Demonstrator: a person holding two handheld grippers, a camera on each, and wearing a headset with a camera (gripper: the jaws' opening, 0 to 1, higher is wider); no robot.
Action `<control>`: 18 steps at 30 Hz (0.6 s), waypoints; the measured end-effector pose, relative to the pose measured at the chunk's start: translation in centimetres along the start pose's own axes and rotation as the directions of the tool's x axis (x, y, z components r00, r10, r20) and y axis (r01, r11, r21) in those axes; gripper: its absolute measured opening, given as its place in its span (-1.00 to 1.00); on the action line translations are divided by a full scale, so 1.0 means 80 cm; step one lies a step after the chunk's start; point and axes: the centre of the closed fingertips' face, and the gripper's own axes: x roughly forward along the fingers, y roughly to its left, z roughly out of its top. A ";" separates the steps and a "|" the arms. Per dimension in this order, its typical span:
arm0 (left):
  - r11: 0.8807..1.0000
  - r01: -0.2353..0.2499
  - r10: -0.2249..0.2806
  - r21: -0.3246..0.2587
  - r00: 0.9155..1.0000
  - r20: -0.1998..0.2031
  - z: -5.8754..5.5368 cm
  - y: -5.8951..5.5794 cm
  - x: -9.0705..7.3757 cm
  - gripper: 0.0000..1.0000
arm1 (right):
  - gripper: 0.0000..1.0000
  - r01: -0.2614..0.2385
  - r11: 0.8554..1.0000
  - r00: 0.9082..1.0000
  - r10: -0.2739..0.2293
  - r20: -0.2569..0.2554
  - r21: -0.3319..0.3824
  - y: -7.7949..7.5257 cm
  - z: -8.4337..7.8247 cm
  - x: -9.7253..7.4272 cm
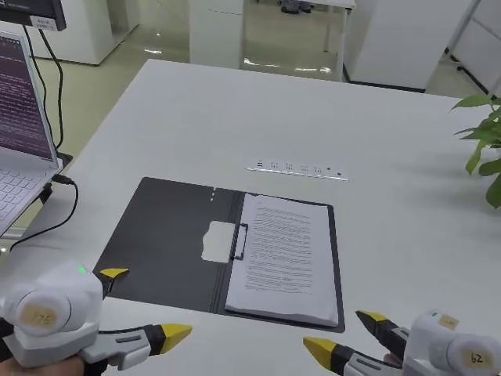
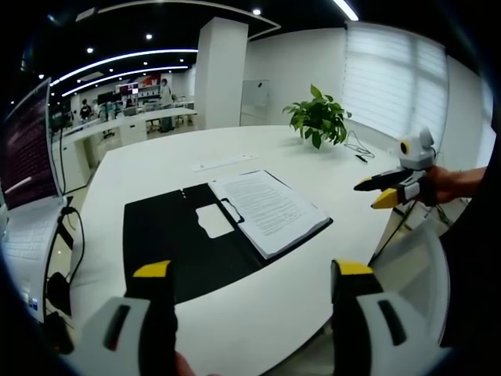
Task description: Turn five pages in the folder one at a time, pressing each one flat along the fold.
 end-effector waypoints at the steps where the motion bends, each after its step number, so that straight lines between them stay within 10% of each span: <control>1: 1.000 0.000 0.000 -0.001 1.000 0.001 0.000 0.001 0.000 0.63 | 0.39 0.001 1.000 1.000 -0.001 -0.001 0.000 0.000 0.000 0.000; 18: 1.000 0.007 -0.007 0.003 1.000 -0.006 -0.001 0.005 0.005 0.62 | 0.39 0.011 1.000 1.000 -0.011 -0.004 0.003 -0.006 0.001 0.000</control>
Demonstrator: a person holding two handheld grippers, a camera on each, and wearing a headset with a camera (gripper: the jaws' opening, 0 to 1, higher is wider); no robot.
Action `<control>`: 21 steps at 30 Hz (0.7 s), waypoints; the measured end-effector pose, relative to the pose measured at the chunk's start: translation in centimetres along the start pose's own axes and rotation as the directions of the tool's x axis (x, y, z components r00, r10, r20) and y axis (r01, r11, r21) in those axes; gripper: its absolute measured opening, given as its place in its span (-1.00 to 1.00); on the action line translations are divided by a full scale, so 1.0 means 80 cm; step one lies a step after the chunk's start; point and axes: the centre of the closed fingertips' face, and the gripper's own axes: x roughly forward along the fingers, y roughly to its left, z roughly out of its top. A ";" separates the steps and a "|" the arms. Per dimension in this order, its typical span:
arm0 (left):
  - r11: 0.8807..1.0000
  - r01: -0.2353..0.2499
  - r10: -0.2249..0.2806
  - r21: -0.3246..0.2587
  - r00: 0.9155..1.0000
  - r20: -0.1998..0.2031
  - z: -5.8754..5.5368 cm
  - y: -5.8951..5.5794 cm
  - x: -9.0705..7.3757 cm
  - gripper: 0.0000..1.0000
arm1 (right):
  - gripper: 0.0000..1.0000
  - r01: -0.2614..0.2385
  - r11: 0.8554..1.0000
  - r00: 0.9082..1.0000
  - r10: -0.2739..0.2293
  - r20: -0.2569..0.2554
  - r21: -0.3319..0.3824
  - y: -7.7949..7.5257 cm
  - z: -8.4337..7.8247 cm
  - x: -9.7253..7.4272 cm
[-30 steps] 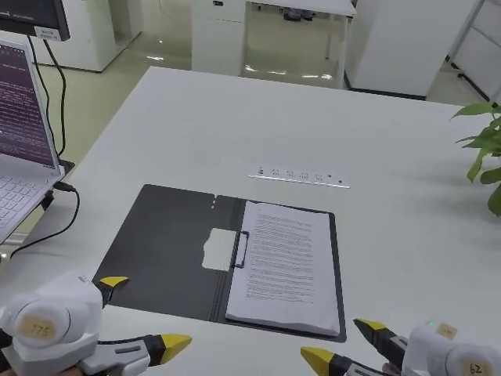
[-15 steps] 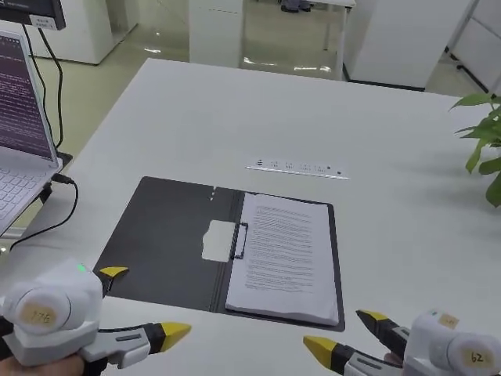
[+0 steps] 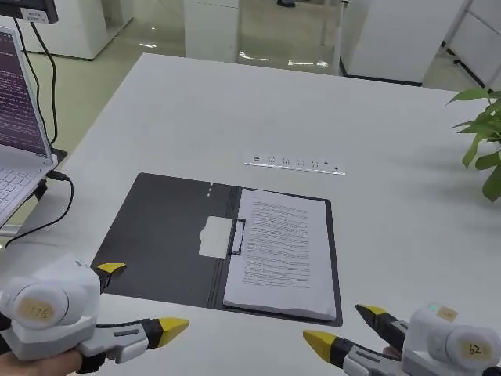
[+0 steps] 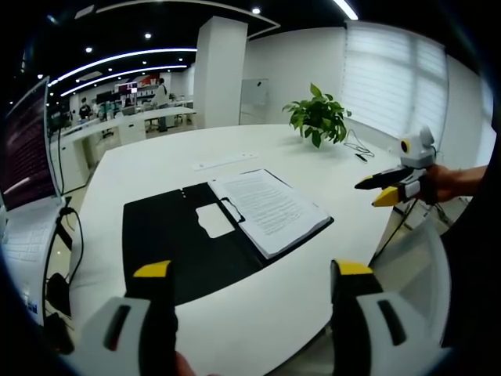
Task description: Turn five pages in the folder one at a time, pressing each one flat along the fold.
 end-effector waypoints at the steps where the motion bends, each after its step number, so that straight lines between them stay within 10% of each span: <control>1: 1.000 0.001 -0.001 0.002 1.000 0.000 0.001 0.001 0.000 0.62 | 0.39 0.002 1.000 1.000 -0.002 0.000 0.000 0.000 0.000 0.000; 21: 0.997 0.060 -0.060 0.056 0.998 -0.008 0.020 -0.006 0.023 0.61 | 0.35 0.029 0.999 1.000 -0.029 0.000 0.018 -0.010 -0.002 -0.004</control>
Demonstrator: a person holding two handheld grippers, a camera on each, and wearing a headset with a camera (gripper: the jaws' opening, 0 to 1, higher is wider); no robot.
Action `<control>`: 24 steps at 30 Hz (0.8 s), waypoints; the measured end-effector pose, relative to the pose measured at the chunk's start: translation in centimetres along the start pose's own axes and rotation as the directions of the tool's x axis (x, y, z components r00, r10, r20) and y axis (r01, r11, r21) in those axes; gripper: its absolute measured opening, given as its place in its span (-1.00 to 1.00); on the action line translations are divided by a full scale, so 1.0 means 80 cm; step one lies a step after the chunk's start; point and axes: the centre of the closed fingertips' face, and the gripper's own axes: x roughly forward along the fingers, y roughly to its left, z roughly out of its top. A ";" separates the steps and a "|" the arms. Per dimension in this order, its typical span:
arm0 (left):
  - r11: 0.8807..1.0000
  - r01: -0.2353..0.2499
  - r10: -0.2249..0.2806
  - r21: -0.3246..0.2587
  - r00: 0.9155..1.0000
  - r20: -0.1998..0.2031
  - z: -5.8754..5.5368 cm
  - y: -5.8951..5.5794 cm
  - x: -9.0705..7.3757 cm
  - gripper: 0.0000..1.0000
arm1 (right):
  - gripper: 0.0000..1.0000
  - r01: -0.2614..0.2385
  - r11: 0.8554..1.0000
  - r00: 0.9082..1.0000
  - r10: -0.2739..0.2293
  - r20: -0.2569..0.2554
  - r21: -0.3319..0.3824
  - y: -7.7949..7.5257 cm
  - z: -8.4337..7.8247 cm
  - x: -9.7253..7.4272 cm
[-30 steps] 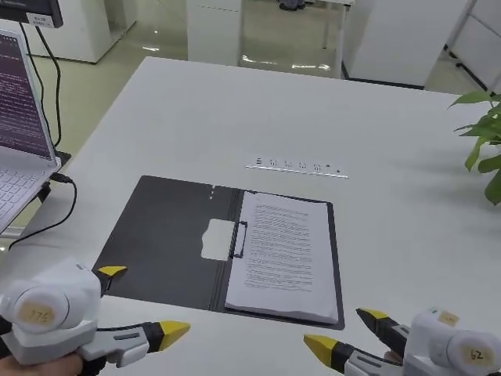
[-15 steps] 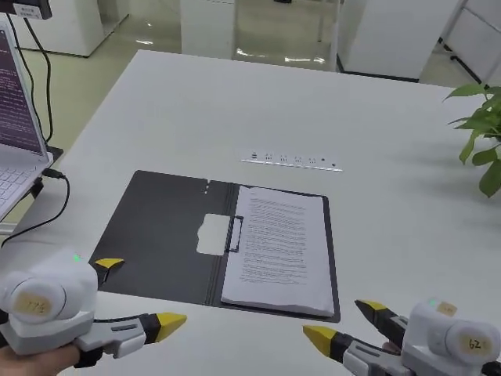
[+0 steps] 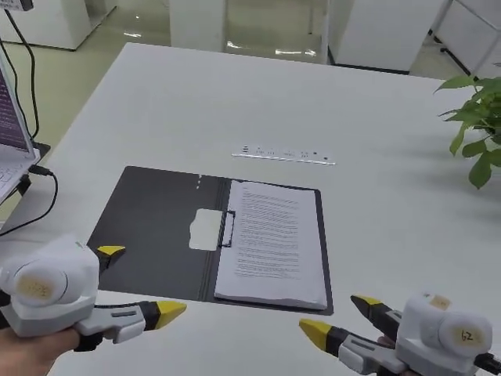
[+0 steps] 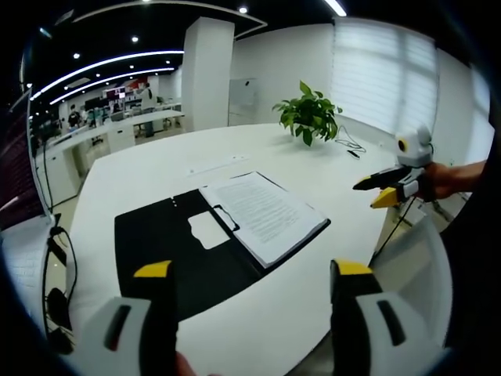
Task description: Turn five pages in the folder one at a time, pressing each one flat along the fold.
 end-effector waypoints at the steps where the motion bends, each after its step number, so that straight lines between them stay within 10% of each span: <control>1: 1.000 0.008 -0.008 0.009 1.000 -0.003 0.002 -0.003 0.003 0.61 | 0.35 0.002 1.000 1.000 -0.002 0.006 0.007 0.000 0.001 0.000; 24: 0.986 0.148 -0.149 0.072 0.989 0.015 0.047 -0.052 0.082 0.57 | 0.32 0.032 0.999 1.000 -0.032 -0.001 0.041 -0.013 -0.009 -0.014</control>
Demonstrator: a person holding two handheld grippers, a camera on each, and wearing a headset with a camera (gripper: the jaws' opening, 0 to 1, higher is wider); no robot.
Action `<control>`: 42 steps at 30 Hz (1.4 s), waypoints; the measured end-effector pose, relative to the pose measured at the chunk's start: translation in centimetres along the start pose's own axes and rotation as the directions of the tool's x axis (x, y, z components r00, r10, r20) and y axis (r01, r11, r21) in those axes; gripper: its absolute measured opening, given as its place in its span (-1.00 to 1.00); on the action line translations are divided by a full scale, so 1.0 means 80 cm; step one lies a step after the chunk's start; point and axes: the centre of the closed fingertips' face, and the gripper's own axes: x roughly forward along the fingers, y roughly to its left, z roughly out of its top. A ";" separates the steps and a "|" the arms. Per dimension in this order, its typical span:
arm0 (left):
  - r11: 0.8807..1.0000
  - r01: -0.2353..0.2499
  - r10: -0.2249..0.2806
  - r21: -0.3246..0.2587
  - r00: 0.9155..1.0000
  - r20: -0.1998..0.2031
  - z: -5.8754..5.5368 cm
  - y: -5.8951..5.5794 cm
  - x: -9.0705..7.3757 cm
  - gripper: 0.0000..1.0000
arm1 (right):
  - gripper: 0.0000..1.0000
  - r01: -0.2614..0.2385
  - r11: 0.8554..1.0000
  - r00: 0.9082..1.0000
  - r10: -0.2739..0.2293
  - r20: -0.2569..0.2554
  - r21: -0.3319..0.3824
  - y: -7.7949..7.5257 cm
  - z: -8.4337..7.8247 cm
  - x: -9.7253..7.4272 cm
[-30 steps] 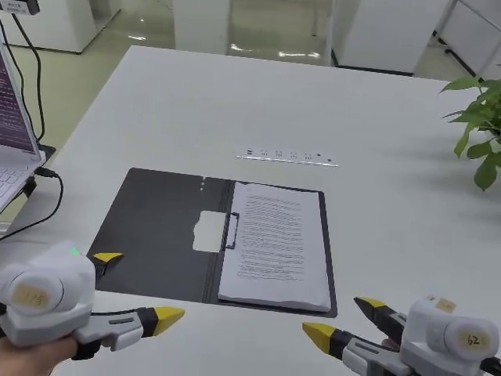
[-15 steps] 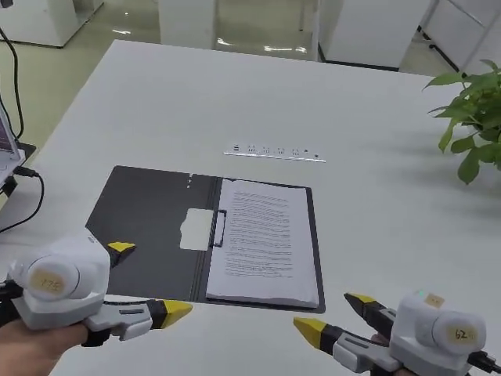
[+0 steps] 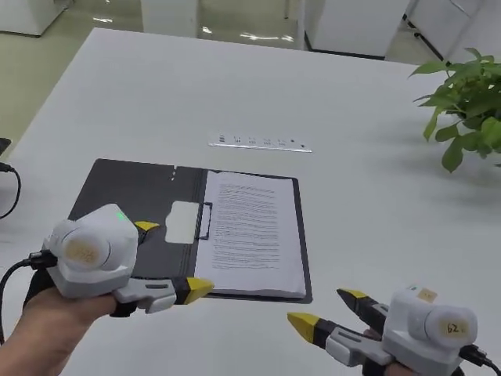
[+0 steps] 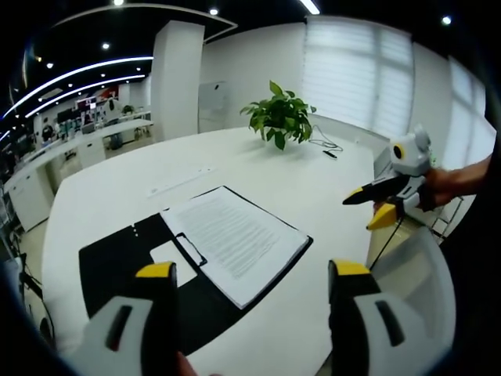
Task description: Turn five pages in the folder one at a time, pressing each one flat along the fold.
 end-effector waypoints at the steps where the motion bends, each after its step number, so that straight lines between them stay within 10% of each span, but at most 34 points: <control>1: 1.000 0.004 -0.004 0.001 1.000 0.001 0.002 -0.002 0.003 0.57 | 0.32 0.001 1.000 1.000 -0.001 -0.001 0.001 -0.001 -0.001 0.000; 20: 0.993 0.103 -0.103 0.057 0.995 0.000 0.025 -0.032 0.068 0.52 | 0.31 0.009 1.000 1.000 -0.009 -0.009 0.018 -0.009 -0.007 -0.002; 42: 0.988 0.150 -0.148 0.038 0.987 -0.063 0.010 -0.038 0.167 0.53 | 0.30 0.018 0.998 1.000 -0.017 -0.016 0.060 -0.033 -0.016 -0.003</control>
